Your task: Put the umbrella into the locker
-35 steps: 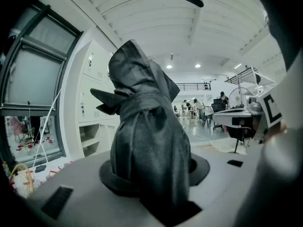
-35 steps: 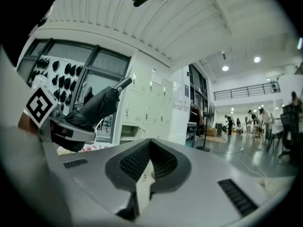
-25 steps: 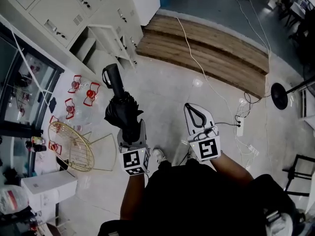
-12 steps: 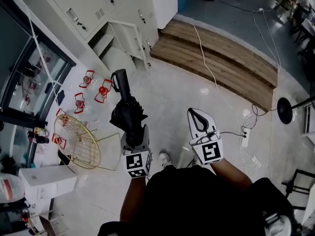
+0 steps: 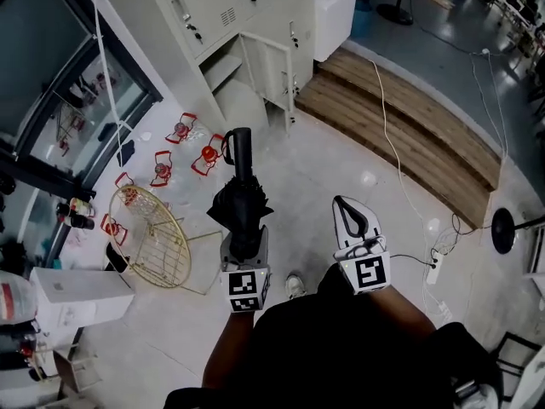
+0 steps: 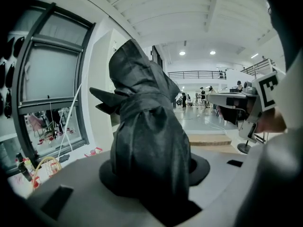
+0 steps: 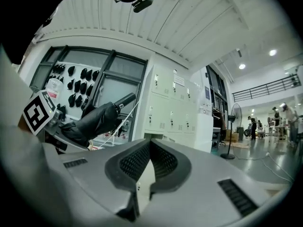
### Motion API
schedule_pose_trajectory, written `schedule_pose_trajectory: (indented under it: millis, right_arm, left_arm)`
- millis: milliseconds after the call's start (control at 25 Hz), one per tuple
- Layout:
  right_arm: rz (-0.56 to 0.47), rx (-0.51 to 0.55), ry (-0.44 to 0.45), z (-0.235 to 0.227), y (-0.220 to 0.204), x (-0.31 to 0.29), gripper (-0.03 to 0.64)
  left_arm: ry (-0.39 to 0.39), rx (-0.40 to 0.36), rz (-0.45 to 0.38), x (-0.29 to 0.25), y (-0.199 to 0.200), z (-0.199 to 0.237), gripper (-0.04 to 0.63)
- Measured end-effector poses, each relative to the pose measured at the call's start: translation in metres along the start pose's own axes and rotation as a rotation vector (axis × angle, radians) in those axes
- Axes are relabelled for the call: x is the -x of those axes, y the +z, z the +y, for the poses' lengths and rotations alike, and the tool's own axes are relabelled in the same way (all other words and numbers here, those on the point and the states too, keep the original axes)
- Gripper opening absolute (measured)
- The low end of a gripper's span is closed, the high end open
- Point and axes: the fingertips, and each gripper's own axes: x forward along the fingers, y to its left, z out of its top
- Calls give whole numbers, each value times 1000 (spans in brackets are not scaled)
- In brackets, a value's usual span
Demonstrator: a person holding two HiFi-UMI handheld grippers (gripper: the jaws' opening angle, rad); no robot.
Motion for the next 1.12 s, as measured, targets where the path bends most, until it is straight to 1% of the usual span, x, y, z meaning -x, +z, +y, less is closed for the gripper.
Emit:
schedule_pose_trajectory:
  millis: [160, 360, 520, 760, 920, 1120]
  right_arm:
    - [3, 6, 44, 2, -7, -32, -2]
    - [-23, -5, 105, -16, -19, -77, -2]
    - [-35, -32, 167, -44, -23, -116, -2]
    - [-12, -16, 241, -93, -37, -172, -2]
    - [-26, -19, 275, -122, -40, -205, -2]
    - [-42, -36, 332, -146, -42, -237, -2]
  left_arm:
    - [21, 10, 35, -17, -2, 16, 181]
    - [42, 17, 73, -60, 1, 29, 181]
    - [87, 27, 98, -103, 9, 36, 181]
    - [146, 72, 142, -169, 19, 43, 181]
    - [196, 94, 161, -201, 26, 46, 181]
    - [239, 112, 211, -230, 26, 45, 181]
